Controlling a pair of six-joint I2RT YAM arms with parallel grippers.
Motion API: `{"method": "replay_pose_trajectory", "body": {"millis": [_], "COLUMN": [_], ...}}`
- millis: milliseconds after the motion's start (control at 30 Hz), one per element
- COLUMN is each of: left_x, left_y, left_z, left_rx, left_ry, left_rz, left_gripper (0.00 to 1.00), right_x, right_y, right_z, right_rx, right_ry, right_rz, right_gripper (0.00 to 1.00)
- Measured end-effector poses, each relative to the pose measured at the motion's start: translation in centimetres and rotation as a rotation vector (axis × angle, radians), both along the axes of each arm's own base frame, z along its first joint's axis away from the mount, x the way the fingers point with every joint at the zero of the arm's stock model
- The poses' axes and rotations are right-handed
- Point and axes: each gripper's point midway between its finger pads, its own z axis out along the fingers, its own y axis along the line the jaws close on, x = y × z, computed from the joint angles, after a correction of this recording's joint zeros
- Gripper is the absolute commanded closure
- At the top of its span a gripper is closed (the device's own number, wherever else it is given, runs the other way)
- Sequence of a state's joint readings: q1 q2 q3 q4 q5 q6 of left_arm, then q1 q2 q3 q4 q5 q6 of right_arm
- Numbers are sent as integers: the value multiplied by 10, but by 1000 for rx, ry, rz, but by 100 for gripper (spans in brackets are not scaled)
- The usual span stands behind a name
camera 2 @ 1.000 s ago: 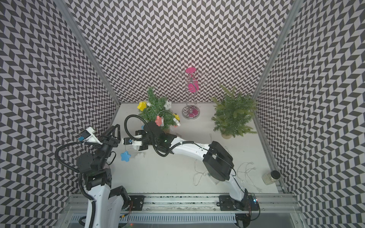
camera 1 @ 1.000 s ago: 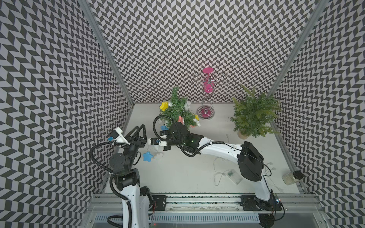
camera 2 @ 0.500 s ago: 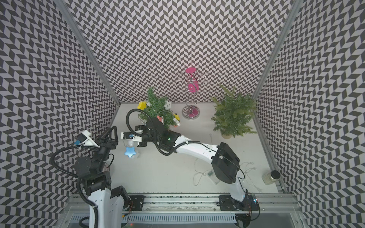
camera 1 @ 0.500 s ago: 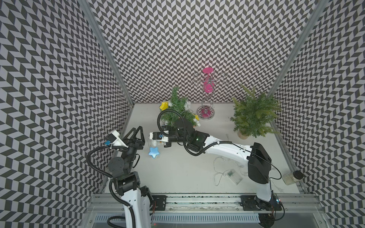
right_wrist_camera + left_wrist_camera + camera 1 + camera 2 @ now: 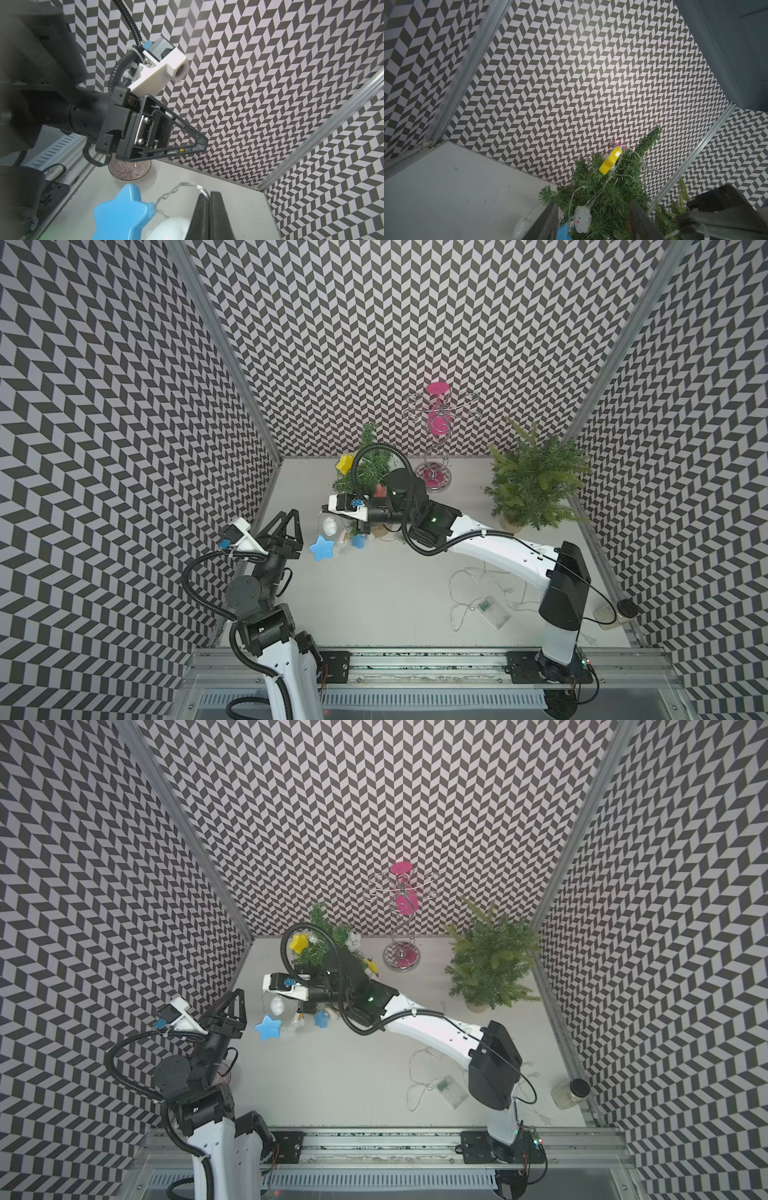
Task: Wrap string light around the christmas tree
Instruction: Pick up the light string from the center of the board, then wrap the light string around the Christmas tree.
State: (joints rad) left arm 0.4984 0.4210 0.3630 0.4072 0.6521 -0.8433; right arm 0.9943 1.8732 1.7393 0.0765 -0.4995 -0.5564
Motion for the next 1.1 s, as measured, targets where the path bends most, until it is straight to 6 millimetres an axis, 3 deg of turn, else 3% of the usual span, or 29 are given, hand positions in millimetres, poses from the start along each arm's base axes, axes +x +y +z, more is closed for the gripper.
{"method": "replay_pose_trajectory", "body": {"millis": [333, 533, 667, 833, 967, 1100], "left_x": [-3, -14, -15, -17, -19, -14], "left_y": [-9, -20, -28, -42, -66, -98], "left_z": [-14, -9, -26, -30, -29, -34], "left_rx": [-7, 26, 15, 30, 41, 69], "left_ry": [-1, -45, -31, -37, -60, -48], "left_rz": [-51, -89, -145, -212, -314, -421], "left_gripper": [51, 59, 65, 61, 56, 42], "right_x": [15, 40, 56, 73, 83, 86], "right_y": [-13, -23, -29, -32, -30, -32], "right_z": [43, 79, 97, 101, 104, 106], "right_rx": [68, 148, 198, 225, 241, 251], "right_ry": [2, 19, 30, 62, 83, 104], "right_rz": [-26, -156, -212, -268, -287, -288], "right_gripper": [100, 100, 100, 100, 100, 100]}}
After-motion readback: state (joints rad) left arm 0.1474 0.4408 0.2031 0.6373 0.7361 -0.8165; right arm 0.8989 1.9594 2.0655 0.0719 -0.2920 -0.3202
